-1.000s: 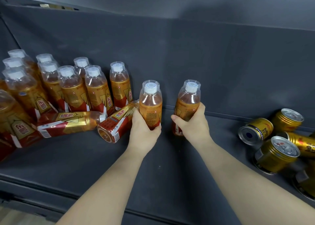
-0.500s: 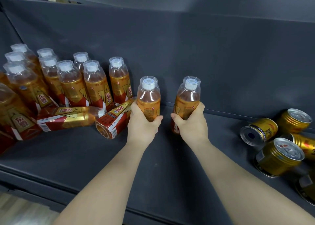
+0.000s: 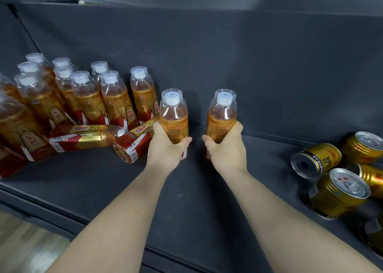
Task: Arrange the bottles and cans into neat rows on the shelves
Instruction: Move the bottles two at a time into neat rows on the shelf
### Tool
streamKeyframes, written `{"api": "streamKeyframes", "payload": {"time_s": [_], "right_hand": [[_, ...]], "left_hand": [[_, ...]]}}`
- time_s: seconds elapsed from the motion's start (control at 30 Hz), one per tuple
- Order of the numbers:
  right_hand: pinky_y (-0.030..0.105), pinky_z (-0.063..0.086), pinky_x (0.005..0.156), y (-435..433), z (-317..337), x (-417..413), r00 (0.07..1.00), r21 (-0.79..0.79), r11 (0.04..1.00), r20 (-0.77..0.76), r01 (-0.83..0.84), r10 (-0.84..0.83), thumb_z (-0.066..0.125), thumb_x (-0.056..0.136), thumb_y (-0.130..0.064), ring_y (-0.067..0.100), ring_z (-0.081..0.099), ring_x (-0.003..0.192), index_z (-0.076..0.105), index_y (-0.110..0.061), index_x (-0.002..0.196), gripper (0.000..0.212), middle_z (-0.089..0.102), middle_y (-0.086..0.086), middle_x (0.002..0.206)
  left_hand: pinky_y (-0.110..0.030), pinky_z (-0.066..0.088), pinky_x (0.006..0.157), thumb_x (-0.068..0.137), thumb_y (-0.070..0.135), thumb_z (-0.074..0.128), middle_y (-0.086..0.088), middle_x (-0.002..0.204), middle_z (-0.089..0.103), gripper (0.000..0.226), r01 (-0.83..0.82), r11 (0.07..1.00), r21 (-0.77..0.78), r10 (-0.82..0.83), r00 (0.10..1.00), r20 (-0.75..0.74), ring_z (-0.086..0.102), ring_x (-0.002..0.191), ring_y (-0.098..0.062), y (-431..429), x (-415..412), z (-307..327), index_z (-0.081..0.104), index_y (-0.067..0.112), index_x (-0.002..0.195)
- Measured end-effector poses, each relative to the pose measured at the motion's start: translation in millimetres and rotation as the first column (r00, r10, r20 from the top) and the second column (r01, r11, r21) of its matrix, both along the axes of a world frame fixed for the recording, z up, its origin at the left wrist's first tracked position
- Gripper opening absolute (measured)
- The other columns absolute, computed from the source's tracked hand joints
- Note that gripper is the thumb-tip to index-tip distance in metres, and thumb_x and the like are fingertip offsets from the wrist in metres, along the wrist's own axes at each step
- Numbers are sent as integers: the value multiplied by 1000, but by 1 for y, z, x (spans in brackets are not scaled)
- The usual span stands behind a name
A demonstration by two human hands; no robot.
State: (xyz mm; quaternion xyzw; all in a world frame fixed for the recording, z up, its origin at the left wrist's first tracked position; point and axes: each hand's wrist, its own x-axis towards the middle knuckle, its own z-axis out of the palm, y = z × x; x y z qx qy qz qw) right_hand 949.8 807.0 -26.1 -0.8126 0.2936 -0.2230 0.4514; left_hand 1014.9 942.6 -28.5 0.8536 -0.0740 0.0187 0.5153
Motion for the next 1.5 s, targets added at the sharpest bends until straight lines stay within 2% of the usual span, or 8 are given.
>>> {"api": "streamKeyframes", "payload": {"time_s": [0.3, 0.43, 0.5, 0.6, 0.87, 1.07, 1.37, 1.5], "right_hand": [[30, 51, 84, 3, 1, 1, 1000, -16, 1000, 6, 23, -23, 75, 86, -42, 11, 50, 98, 29, -25, 135, 69, 47, -8, 115], [20, 46, 74, 6, 8, 0, 998, 26, 999, 43, 41, -42, 78, 85, -37, 12, 53, 96, 33, -25, 130, 65, 51, -7, 113], [20, 47, 70, 11, 10, -3, 996, 40, 997, 58, 66, -68, 78, 84, -37, 14, 55, 96, 33, -26, 125, 62, 54, -7, 111], [30, 50, 82, 20, 13, -13, 989, 43, 991, 78, 124, -127, 78, 83, -38, 15, 55, 98, 33, -28, 121, 60, 55, -6, 111], [28, 47, 79, 37, 25, -66, 947, 10, 952, 91, 307, -307, 78, 82, -39, 16, 58, 98, 32, -32, 116, 58, 56, -8, 108], [41, 53, 95, 44, 29, -121, 888, -51, 887, 74, 459, -455, 78, 81, -45, 20, 58, 112, 35, -27, 129, 67, 56, -7, 121], [39, 54, 87, 51, 38, -230, 751, -76, 748, 50, 660, -658, 75, 80, -50, 21, 59, 108, 35, -31, 124, 62, 60, -5, 121], [41, 55, 88, 50, 40, -293, 677, -91, 672, 42, 735, -735, 74, 81, -51, 20, 60, 107, 35, -31, 126, 63, 61, -5, 120]], "left_hand": [[-38, 49, 97, 79, 46, 81, 5, 129, 51, 81, -3, 998, 62, 0, 999, 45, 55, 122, -20, 3, 3, -5, 30, 26, 138], [-35, 48, 97, 78, 45, 81, 4, 128, 51, 80, 15, 998, 62, -20, 996, 82, 54, 123, -21, 6, 2, 1, 32, 24, 138], [-33, 48, 94, 77, 45, 82, 7, 122, 50, 80, 59, 996, 64, -65, 994, 91, 55, 121, -21, 8, 2, 5, 33, 23, 136], [-35, 50, 93, 77, 46, 81, 11, 115, 46, 77, 135, 989, 66, -140, 987, 82, 56, 119, -20, 12, -2, 9, 35, 23, 133], [-38, 54, 90, 76, 51, 80, 7, 113, 54, 73, 331, 941, 71, -337, 936, 103, 60, 111, -21, 12, -22, 20, 36, 25, 128], [-40, 55, 90, 74, 54, 79, 7, 114, 58, 74, 506, 859, 79, -513, 849, 126, 61, 106, -20, 0, -58, 25, 38, 25, 128], [-47, 57, 86, 72, 60, 77, 3, 113, 62, 69, 693, 712, 109, -702, 705, 102, 63, 104, -25, -37, -146, 37, 39, 28, 120], [-49, 57, 87, 71, 64, 74, 0, 118, 63, 81, 780, 613, 123, -790, 604, 107, 63, 106, -27, -53, -203, 37, 35, 28, 132]]}}
